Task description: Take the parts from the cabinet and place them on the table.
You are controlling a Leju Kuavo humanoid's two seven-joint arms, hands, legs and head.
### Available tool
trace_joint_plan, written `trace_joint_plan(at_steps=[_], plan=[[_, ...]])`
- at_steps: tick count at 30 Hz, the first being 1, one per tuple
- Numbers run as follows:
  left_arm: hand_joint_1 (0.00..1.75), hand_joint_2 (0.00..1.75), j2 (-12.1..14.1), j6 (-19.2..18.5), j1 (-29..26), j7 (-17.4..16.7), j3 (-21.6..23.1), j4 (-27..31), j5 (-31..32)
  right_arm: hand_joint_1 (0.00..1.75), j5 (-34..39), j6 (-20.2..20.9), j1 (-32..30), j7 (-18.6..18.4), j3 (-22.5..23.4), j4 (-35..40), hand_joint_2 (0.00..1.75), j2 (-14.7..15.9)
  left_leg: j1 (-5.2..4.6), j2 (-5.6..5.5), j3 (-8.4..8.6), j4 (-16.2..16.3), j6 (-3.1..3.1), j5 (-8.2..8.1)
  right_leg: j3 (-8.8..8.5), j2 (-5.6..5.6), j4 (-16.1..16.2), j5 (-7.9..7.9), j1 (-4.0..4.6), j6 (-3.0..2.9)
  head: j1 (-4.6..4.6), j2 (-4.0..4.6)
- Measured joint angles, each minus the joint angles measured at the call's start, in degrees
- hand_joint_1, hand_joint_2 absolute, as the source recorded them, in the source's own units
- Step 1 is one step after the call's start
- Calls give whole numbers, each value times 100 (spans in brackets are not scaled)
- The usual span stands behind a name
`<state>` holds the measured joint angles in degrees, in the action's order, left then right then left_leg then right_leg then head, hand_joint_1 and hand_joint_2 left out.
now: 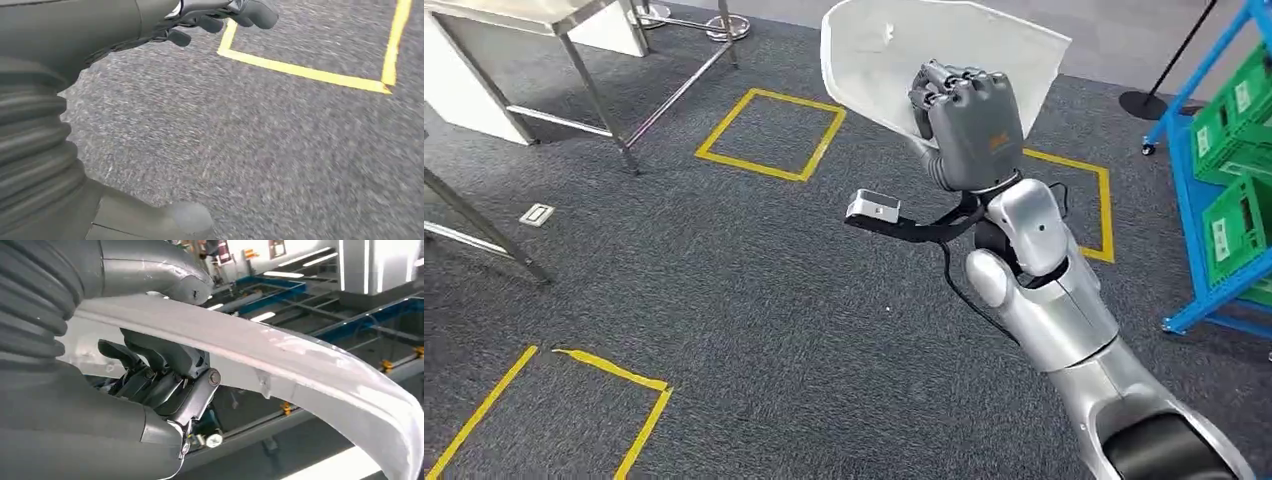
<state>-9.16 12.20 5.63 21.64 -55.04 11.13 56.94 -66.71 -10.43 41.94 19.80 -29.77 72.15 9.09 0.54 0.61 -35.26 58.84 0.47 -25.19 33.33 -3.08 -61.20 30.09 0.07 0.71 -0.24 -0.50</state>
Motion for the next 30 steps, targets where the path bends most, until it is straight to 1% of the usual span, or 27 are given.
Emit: trace_joint_plan(at_steps=[1,2,3,4,5,6,7,8,9,10,13,14,15,16,17,18,19,20,21,22,23,24,25,26,28,29,30], plan=[[0,175,2,0,18,2,0,0,0,175,0,2,-2,-2,0,-2,175,0,4,-56,-7,0,21,8,173,185,-380,214,-15,23,18,0],[0,175,0,0,25,2,0,0,0,175,0,11,-19,-2,0,-2,175,9,4,-138,-17,2,32,14,425,263,-920,457,-21,45,28,0],[0,175,-4,0,23,2,0,-2,0,175,0,11,-42,-2,0,-4,175,15,4,-221,-26,9,33,15,642,274,-1344,599,-21,55,33,0],[0,175,-4,-2,13,2,0,-2,0,175,0,13,-65,-2,0,-4,175,15,4,-307,-33,19,31,17,783,277,-1587,619,-21,56,35,0],[0,175,-2,-7,4,-2,0,-2,0,175,0,13,-76,-2,0,-7,175,15,4,-384,-35,28,26,20,779,280,-1530,504,-26,48,39,0],[0,175,-2,-11,0,-2,0,-2,0,175,0,11,-75,-2,-2,-7,175,15,4,-473,-36,40,20,24,644,296,-1217,281,-37,32,42,0],[0,175,-2,-17,1,-9,0,-2,6,175,2,11,-74,-2,-2,-7,175,15,4,-562,-35,48,8,30,397,345,-696,-1,-47,11,41,0],[0,175,-2,-20,4,-13,0,-2,11,175,0,2,-74,-2,0,-4,175,15,7,-629,-36,56,-3,35,158,484,-199,-226,-60,-7,48,0],[0,175,-4,-33,5,-24,0,-2,13,175,0,-7,-78,-2,-2,-4,175,15,20,-690,-54,57,-34,48,-11,823,171,-209,-85,-27,46,0],[0,175,-2,-37,13,-31,0,-2,13,175,0,-11,-76,-2,-2,-2,175,11,5,-761,-97,64,-89,68,-3,810,221,-235,-50,-14,35,0],[0,175,-2,-48,-4,-39,0,-4,13,175,-4,-22,-80,-7,-2,0,175,11,64,-949,-156,-2,-222,150,-3,610,212,-271,2,-90,37,0],[0,175,13,-48,-10,-39,0,-2,4,175,-11,-24,-77,-2,-2,4,175,-18,59,-979,-188,13,-249,149,-21,509,291,-324,-72,-152,39,0],[0,175,-2,-48,-12,-35,0,-4,-2,175,-15,-20,-73,-2,-4,11,175,-31,4,-546,-259,170,-247,26,-40,431,322,-343,-55,-195,24,0],[0,175,-2,-48,2,-35,0,-2,-2,175,-18,-26,-66,-4,-4,35,175,-46,0,-277,-412,496,-254,-194,-32,364,323,-346,-48,-219,-46,0],[0,175,-4,-50,16,-35,0,-4,-2,175,-20,-24,-71,-2,-4,35,175,-46,5,-154,-599,925,-267,-426,-28,284,321,-343,-36,-227,-55,0],[0,175,-4,-50,22,-35,0,-4,-2,175,-33,-18,-92,-2,-4,33,175,-42,14,-106,-794,1379,-281,-626,-24,184,319,-338,-28,-234,-55,0],[0,175,-4,-50,22,-35,0,-4,-2,175,-39,-13,-106,-2,-4,33,175,-42,14,-98,-909,1667,-290,-707,-17,103,317,-338,-26,-235,-55,0],[0,175,-4,-52,18,-35,0,-4,-2,175,-50,-7,-112,-2,-7,33,175,-42,15,-97,-895,1695,-299,-670,-14,21,316,-337,-27,-235,-59,0],[0,175,0,-59,17,-33,0,-4,-2,175,-52,-4,-111,-2,-9,33,175,-42,16,-85,-751,1475,-303,-527,-10,-59,313,-337,-27,-234,-59,0],[0,175,8,-63,16,-31,0,-2,-4,175,-52,-2,-109,-2,-9,33,175,-42,16,-50,-491,1042,-301,-318,-12,-137,308,-332,-30,-226,-59,0],[0,175,20,-68,19,-26,0,-2,-4,175,-52,-2,-106,-2,-9,35,175,-42,14,64,-188,531,-295,-121,-16,-206,293,-322,-31,-210,-61,0],[0,175,18,-70,31,-26,0,-2,-4,175,-52,-2,-100,-2,-9,35,175,-42,-12,444,43,72,-284,-115,-20,-265,262,-300,-1,-176,-66,0],[0,175,17,-83,49,-26,0,-2,-2,175,-52,-4,-93,-4,-9,39,175,-28,-35,434,76,45,-192,-114,-1,-315,230,-273,45,-137,-74,0],[0,175,15,-83,51,-28,0,-2,0,175,-55,-2,-94,-2,-9,42,175,-15,-32,329,52,59,-148,-110,-7,-371,240,-276,50,-121,-39,0],[0,175,17,-85,43,-39,0,-4,7,175,-59,0,-94,-2,-9,44,175,-15,-49,205,19,66,-90,-99,-38,-495,258,-277,55,-84,-35,0],[0,175,15,-85,42,-42,0,-2,7,175,-59,0,-93,-2,-9,52,175,-13,-24,123,43,39,-46,-70,-56,-564,251,-246,55,-38,-35,0],[0,175,13,-85,34,-44,0,-2,7,175,-57,2,-91,-2,-9,52,175,-7,9,59,41,28,-20,-55,-20,-258,140,-158,2,16,-22,0]])
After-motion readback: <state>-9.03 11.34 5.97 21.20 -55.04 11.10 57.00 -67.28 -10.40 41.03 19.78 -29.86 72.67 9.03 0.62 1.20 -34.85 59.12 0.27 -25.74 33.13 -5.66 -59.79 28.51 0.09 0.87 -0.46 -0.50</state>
